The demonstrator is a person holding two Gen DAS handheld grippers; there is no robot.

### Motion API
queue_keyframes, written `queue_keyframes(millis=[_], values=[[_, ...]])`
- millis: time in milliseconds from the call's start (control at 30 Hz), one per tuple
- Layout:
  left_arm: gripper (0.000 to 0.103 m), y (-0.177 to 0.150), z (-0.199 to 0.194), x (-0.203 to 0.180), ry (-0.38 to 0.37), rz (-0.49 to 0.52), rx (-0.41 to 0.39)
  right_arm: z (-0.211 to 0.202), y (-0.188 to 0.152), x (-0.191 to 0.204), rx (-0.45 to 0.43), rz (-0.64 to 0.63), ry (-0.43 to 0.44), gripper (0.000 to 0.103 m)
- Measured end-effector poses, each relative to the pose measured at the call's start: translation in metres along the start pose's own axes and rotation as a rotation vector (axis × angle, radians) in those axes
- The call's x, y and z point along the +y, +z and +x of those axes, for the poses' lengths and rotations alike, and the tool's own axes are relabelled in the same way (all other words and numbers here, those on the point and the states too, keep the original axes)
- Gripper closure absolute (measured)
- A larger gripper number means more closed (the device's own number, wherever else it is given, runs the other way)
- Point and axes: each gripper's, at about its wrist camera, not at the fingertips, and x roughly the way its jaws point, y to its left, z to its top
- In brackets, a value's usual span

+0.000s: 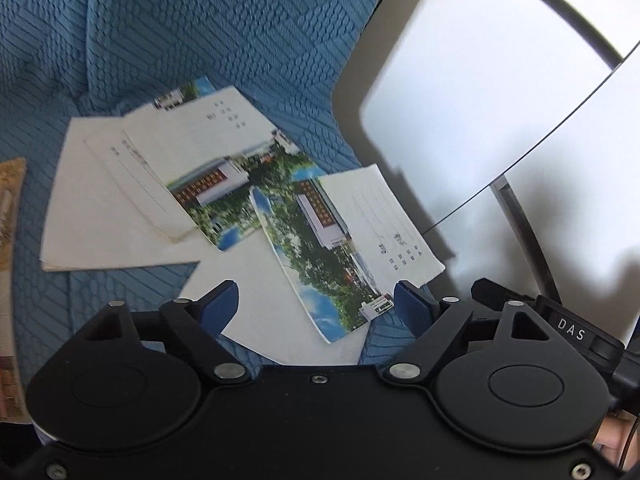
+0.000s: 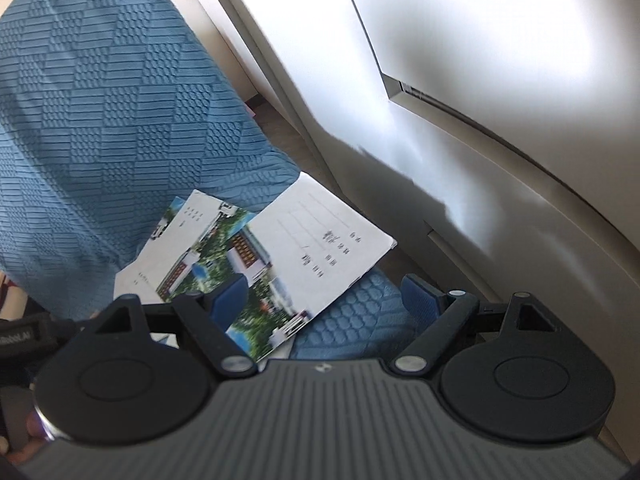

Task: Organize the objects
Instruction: 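Move both grippers toward the photo-covered booklet lying on the envelopes, then close the right gripper on the booklet's edge while the left gripper approaches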

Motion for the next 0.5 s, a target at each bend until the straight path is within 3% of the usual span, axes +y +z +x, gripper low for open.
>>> queue_keyframes(millis=[300, 500], values=[[0.046, 0.000, 0.051, 0.008, -0.034, -0.047, 0.093, 0.035, 0.010, -0.021, 0.064, 0.028, 0.015, 0.024], [0.052, 0.002, 0.073, 0.016, -0.058, -0.084, 0.140, 0.059, 0.015, -0.030, 0.103, 0.018, 0.012, 0.032]])
